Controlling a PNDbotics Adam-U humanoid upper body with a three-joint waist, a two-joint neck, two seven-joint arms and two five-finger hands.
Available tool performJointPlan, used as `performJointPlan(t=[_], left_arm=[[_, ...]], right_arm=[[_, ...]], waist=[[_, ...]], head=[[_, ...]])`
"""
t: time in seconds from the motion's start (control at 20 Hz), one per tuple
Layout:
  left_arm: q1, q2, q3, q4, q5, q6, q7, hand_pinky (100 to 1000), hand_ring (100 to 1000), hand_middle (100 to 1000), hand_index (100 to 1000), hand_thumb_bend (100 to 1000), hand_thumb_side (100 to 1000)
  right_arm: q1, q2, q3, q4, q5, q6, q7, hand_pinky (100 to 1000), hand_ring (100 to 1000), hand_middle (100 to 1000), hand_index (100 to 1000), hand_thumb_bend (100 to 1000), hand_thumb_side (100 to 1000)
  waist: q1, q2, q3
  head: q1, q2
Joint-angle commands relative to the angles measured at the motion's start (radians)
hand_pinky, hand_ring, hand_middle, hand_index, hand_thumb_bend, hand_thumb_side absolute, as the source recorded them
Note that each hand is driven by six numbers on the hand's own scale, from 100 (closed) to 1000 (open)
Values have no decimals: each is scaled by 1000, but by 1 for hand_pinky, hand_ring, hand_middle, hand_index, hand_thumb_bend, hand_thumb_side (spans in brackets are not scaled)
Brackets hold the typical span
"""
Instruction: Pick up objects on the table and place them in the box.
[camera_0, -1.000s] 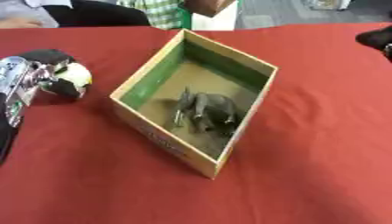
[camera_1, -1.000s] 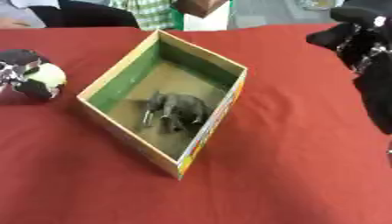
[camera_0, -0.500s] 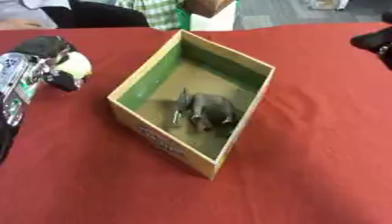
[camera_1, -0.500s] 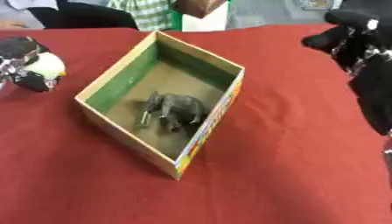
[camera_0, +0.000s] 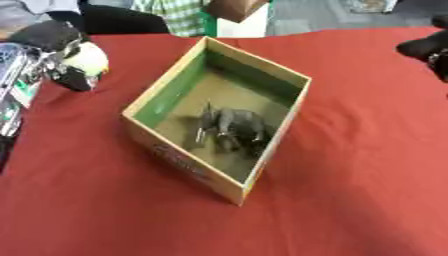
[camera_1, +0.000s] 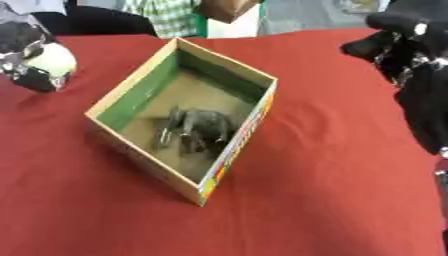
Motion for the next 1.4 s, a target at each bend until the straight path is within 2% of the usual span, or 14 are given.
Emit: performJointPlan(t=[0.05,0.2,0.25,0.3,0.45,0.6,1.0,1.2,1.4], left_arm=[[-37,22,-16,-117,20,-35,4,160,449,406,622,100,312],[-62,-7,-39,-213,46,-67,-10,133,441,396,605,100,320],[-70,-19,-49,-245,57,-79,-17,126,438,394,596,100,407],[-77,-31,-59,-275,69,-90,-25,125,437,393,592,100,321],[-91,-71,-85,-342,96,-114,-54,124,436,393,586,100,316],[-95,-120,-109,-364,110,-127,-84,128,440,396,568,100,306],[-66,-260,-182,-262,65,-140,-121,164,469,429,514,100,268],[-44,-292,-200,-198,10,-144,-127,184,485,446,515,100,255],[-35,-312,-208,-142,-47,-146,-138,204,500,461,528,100,249]], right_arm=[[-7,-14,-7,-21,-1,0,-2,894,772,612,850,100,1000],[-12,-15,-4,-21,-5,-1,-2,893,772,612,849,100,1000],[-13,-14,-3,-21,-7,-1,-1,893,772,612,849,100,1000],[-14,-14,-2,-21,-8,-1,-1,893,772,612,849,100,1000],[-16,-11,0,-21,-12,2,0,893,772,611,849,100,1000],[-16,-8,2,-21,-15,6,0,893,772,610,849,100,1000],[-22,-1,7,-21,-26,15,3,893,771,607,849,100,1000],[-21,3,8,-21,-31,19,3,893,771,606,849,100,1000],[-19,8,8,-21,-33,22,2,893,771,604,849,100,1000]], waist=[[0,-31,0],[0,-35,0],[1,-37,0],[2,-39,0],[6,-44,-3],[12,-49,-6],[28,-60,-16],[33,-67,-19],[34,-73,-20]], head=[[-8,6],[-12,13],[-13,16],[-14,17],[-16,23],[-15,24],[1,34],[13,60],[19,66]])
